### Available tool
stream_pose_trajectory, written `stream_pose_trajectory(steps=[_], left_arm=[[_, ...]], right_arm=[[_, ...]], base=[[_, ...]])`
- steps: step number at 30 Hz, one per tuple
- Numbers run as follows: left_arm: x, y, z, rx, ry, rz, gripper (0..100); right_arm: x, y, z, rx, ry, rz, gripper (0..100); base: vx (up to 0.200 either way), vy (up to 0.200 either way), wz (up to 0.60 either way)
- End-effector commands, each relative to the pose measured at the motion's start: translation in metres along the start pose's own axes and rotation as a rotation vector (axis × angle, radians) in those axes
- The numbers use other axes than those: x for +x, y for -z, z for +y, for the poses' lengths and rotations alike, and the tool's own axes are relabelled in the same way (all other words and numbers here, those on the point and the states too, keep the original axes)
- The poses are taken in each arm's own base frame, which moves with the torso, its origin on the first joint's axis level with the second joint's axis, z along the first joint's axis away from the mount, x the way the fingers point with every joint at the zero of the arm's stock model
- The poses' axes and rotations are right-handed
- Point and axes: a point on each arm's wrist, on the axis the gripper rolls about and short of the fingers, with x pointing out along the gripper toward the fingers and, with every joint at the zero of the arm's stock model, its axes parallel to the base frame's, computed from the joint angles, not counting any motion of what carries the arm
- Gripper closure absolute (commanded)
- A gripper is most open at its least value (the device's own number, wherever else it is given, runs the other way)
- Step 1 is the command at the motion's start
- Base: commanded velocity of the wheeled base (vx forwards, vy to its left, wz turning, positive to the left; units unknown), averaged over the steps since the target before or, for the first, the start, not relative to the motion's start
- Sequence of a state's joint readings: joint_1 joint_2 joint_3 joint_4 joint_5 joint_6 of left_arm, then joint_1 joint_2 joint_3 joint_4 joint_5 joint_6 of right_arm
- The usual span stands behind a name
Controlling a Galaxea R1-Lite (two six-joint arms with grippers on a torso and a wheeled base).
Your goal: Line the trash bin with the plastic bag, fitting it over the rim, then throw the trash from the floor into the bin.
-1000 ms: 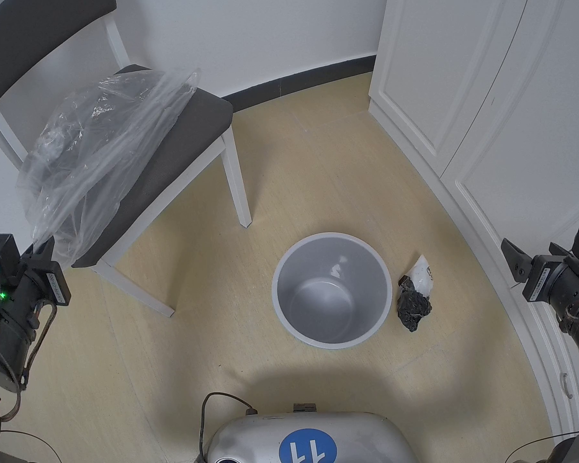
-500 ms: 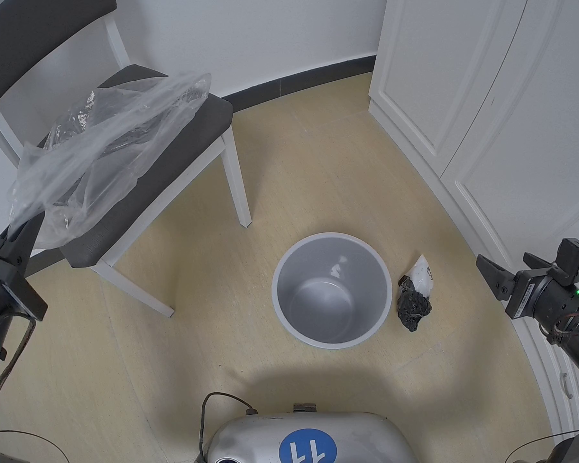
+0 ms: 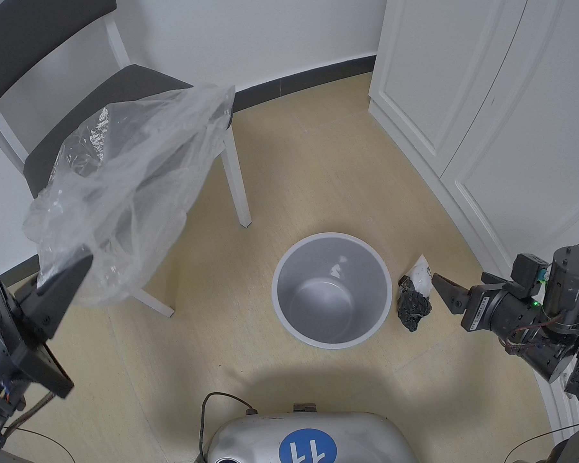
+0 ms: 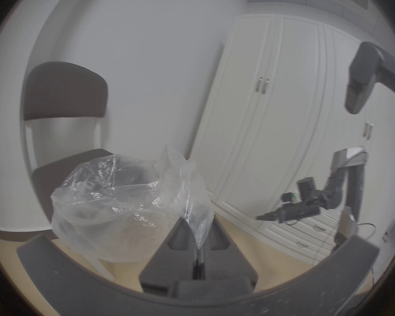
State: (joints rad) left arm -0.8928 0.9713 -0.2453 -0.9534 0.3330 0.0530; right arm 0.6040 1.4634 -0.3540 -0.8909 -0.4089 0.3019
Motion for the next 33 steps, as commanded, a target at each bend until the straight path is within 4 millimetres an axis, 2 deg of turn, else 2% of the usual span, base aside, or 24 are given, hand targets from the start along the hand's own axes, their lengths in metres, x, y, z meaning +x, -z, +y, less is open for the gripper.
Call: stream_pose_trajectory(steps=[1,6,10,16,21,28,33], left_arm=[[-0.015,0.011,0.001,-0.005,0.128,0.017,100],[-0.027,0.010,0.002,-0.040,0.261,-0.025,100],[-0.028,0.010,0.002,-0.047,0.271,-0.029,100],[-0.031,0.014,0.003,-0.053,0.309,-0.026,100],[-0.035,0.014,0.002,-0.059,0.405,-0.081,100],[-0.034,0.012,0.002,-0.064,0.409,-0.093,100],[-0.034,0.013,0.002,-0.063,0.411,-0.087,100]], right_arm=[[0.012,0.017,0.001,-0.033,0.014,0.058,0],[0.012,0.015,0.002,-0.027,-0.006,0.051,0],[0.012,0.015,0.002,-0.026,-0.013,0.055,0],[0.015,0.022,0.003,-0.032,-0.047,0.096,0],[0.010,0.031,0.011,-0.053,-0.101,0.136,0],[0.008,0.047,0.023,-0.075,-0.142,0.194,0],[0.011,0.049,0.028,-0.043,-0.149,0.193,0]], base=[[0.000,0.000,0.00],[0.000,0.000,0.00],[0.000,0.000,0.00],[0.000,0.000,0.00],[0.000,0.000,0.00],[0.000,0.000,0.00],[0.000,0.000,0.00]])
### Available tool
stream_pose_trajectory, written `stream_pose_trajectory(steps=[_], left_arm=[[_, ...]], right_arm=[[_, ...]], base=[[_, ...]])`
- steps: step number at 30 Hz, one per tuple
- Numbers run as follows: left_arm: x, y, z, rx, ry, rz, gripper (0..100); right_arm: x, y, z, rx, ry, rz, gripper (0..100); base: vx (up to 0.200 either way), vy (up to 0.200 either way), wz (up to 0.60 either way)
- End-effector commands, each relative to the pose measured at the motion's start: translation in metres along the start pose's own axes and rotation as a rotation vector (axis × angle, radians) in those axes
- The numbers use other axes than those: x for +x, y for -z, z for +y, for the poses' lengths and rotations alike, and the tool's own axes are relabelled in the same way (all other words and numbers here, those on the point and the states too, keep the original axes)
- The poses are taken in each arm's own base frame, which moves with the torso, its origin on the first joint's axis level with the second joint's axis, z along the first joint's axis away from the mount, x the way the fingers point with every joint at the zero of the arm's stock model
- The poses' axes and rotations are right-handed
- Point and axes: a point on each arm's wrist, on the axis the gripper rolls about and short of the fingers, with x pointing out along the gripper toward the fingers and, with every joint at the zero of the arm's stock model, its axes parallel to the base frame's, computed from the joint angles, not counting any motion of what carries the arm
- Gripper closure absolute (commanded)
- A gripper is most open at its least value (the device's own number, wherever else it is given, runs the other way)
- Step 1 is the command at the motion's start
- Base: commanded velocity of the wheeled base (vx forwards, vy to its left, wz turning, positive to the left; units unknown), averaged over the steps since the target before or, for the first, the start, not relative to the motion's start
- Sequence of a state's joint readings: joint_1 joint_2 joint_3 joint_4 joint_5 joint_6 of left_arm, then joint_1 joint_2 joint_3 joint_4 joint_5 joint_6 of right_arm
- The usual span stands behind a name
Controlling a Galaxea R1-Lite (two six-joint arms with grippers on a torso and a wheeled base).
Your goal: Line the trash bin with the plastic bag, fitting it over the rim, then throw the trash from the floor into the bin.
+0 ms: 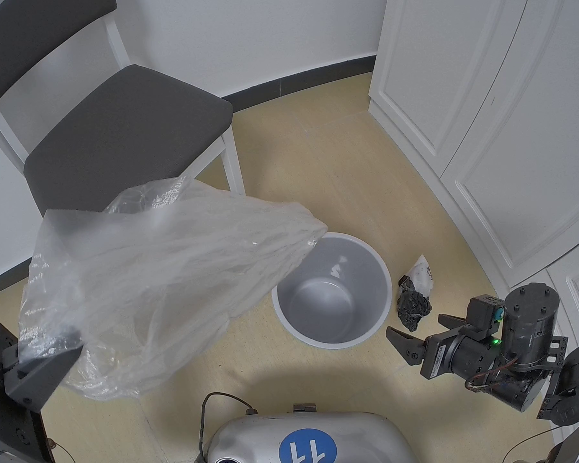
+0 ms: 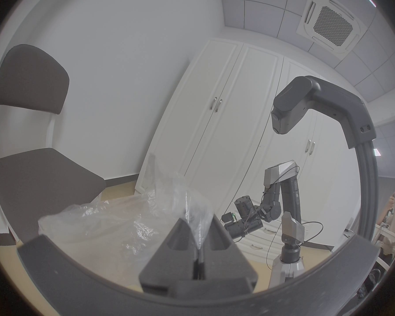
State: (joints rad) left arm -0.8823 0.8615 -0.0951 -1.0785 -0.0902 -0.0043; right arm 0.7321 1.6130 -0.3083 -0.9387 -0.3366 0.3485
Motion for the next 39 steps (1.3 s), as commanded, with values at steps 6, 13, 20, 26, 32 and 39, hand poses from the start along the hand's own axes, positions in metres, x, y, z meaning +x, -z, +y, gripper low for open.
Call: stream_pose_trajectory(steps=[6,13,20,26,32,39], left_arm=[[0.001,0.000,0.000,-0.001,0.017,0.004,100],[0.001,0.000,-0.001,-0.043,0.046,0.002,100],[-0.003,0.003,-0.002,-0.044,0.070,0.010,100],[-0.007,0.008,-0.003,-0.043,0.132,-0.006,100],[-0.013,0.009,-0.005,-0.034,0.186,-0.036,100],[-0.013,0.009,-0.004,-0.031,0.190,-0.041,100]], right_arm=[[0.010,0.004,0.005,0.022,-0.024,-0.030,0],[0.026,0.012,0.011,0.093,-0.068,-0.110,0],[0.025,0.009,0.011,0.110,-0.089,-0.156,0],[0.027,0.014,0.010,0.096,-0.079,-0.135,0],[0.025,0.008,0.008,0.099,-0.075,-0.160,0],[0.021,0.002,0.005,0.092,-0.069,-0.182,0]], base=[[0.000,0.000,0.00],[0.000,0.000,0.00],[0.000,0.000,0.00],[0.000,0.000,0.00],[0.000,0.000,0.00],[0.000,0.000,0.00]])
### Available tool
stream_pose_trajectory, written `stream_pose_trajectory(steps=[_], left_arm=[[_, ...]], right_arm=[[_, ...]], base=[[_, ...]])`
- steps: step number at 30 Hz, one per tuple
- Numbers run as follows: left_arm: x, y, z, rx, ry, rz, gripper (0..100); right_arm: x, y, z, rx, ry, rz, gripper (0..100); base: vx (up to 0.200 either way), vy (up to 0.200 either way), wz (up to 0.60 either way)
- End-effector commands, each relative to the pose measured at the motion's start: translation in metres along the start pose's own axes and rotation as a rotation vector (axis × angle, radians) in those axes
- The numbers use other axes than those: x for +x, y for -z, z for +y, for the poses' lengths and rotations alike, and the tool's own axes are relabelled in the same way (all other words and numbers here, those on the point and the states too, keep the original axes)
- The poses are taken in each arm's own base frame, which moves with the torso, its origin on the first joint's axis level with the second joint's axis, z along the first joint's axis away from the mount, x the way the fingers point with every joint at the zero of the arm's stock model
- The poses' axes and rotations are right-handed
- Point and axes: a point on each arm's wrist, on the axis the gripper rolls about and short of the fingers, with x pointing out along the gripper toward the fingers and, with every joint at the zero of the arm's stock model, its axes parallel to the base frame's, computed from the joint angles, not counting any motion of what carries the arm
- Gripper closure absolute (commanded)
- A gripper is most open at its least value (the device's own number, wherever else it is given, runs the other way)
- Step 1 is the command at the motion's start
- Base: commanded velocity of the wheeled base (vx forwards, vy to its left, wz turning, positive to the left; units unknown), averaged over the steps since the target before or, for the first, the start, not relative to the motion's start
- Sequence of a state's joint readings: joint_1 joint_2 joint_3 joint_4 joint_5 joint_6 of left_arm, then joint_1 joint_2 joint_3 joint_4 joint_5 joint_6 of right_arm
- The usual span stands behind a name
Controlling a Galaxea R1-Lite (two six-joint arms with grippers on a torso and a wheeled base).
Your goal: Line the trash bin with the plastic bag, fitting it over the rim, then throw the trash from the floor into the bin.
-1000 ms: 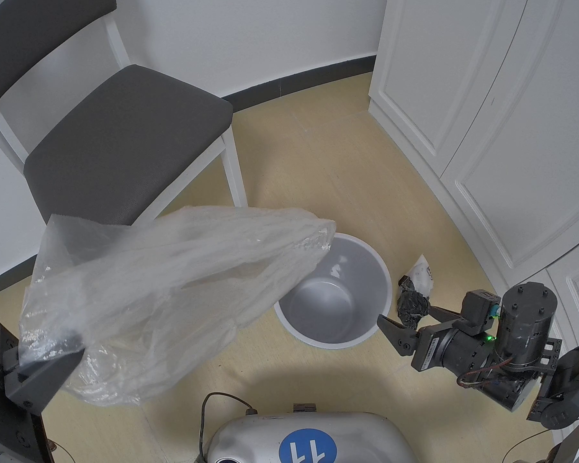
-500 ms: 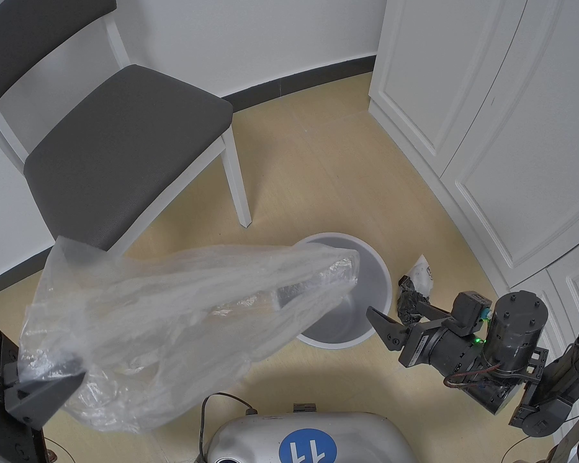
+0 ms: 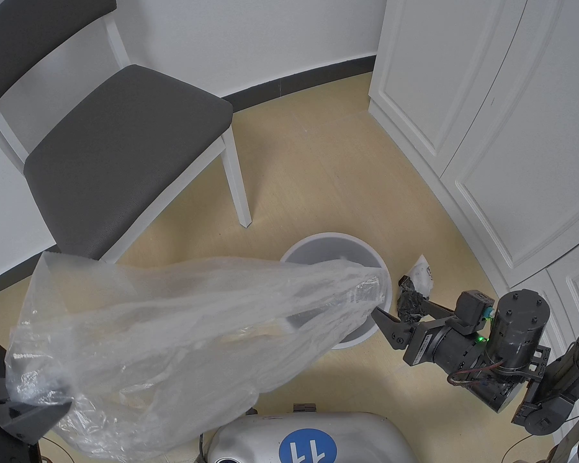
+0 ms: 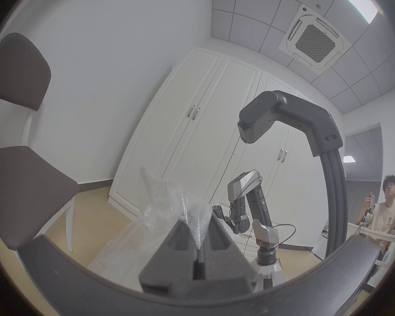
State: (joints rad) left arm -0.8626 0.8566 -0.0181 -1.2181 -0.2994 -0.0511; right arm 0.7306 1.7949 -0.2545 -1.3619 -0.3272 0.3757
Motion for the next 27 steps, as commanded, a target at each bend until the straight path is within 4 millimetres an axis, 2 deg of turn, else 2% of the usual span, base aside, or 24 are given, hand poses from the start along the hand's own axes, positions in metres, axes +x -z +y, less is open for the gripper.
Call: stream_pose_trajectory(steps=[1,6,14,21,27], left_arm=[[-0.002,0.005,0.000,-0.012,-0.003,0.021,100],[-0.003,0.004,0.000,-0.017,-0.003,0.017,100],[-0.003,0.004,-0.001,-0.023,-0.001,0.014,100],[-0.003,0.002,-0.002,-0.098,0.064,0.006,100],[-0.002,0.000,-0.002,-0.138,0.071,-0.012,100]], right_arm=[[-0.002,-0.006,-0.002,0.004,0.003,-0.021,0],[-0.007,-0.017,0.000,0.021,-0.012,-0.068,0],[-0.012,-0.024,0.002,0.029,-0.025,-0.096,0],[-0.005,-0.015,0.003,0.031,-0.022,-0.067,0],[-0.008,-0.008,0.005,0.018,-0.034,-0.032,0]], base=[[0.000,0.000,0.00],[0.000,0.000,0.00],[0.000,0.000,0.00],[0.000,0.000,0.00],[0.000,0.000,0.00]])
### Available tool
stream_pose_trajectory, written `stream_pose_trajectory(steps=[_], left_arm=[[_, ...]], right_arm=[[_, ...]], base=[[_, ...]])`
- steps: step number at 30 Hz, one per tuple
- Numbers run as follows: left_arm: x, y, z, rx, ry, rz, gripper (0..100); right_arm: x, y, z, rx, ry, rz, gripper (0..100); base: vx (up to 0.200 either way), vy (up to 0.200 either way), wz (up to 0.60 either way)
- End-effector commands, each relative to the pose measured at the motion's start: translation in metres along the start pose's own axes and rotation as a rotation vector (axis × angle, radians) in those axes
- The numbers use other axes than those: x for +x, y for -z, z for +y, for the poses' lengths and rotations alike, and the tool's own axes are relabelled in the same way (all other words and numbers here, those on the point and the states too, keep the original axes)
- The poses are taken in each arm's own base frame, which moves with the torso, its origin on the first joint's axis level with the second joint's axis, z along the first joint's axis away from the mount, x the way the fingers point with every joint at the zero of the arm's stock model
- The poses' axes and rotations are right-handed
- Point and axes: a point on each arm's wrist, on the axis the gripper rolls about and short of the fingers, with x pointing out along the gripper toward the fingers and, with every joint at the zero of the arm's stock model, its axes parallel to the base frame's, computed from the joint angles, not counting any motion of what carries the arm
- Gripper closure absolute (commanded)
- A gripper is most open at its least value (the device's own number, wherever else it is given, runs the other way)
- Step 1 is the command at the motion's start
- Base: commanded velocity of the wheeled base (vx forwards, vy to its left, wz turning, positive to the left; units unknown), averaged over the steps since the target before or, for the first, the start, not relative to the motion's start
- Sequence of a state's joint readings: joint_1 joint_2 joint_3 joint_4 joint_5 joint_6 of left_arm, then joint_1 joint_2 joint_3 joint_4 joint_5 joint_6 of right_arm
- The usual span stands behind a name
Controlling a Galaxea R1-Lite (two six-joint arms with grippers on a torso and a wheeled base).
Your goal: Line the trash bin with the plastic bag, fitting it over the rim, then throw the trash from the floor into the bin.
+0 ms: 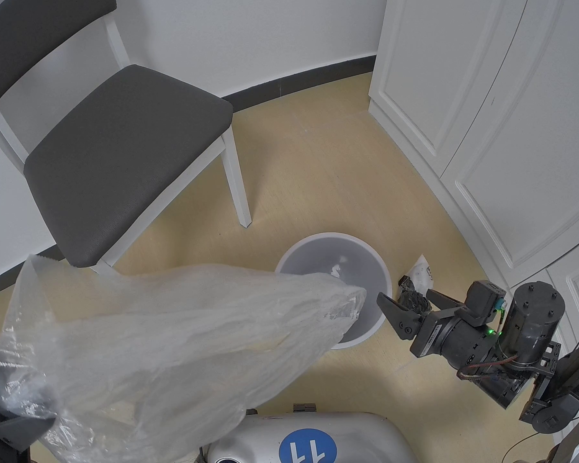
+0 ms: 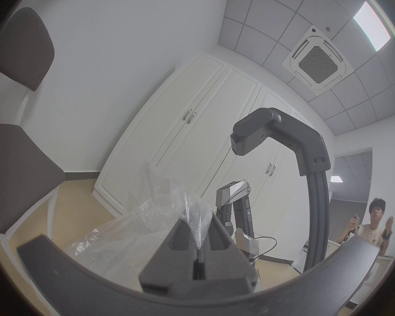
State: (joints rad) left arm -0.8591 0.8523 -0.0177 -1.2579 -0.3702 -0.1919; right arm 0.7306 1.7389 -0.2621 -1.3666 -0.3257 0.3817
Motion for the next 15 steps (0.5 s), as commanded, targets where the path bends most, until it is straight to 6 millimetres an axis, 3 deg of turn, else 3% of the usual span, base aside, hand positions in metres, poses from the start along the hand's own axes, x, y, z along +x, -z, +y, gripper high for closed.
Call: stream_pose_trajectory(steps=[1,9,15], left_arm=[[-0.002,0.005,0.000,-0.014,-0.003,0.020,100],[-0.002,0.002,-0.001,-0.002,0.002,-0.006,100],[-0.002,0.002,0.000,-0.002,-0.001,-0.007,100]], right_arm=[[-0.002,0.006,0.002,-0.010,-0.009,0.028,0],[-0.018,0.016,0.014,-0.039,-0.081,0.077,0],[-0.009,0.009,0.019,-0.043,-0.092,0.049,0]], base=[[0.000,0.000,0.00],[0.000,0.000,0.00],[0.000,0.000,0.00]])
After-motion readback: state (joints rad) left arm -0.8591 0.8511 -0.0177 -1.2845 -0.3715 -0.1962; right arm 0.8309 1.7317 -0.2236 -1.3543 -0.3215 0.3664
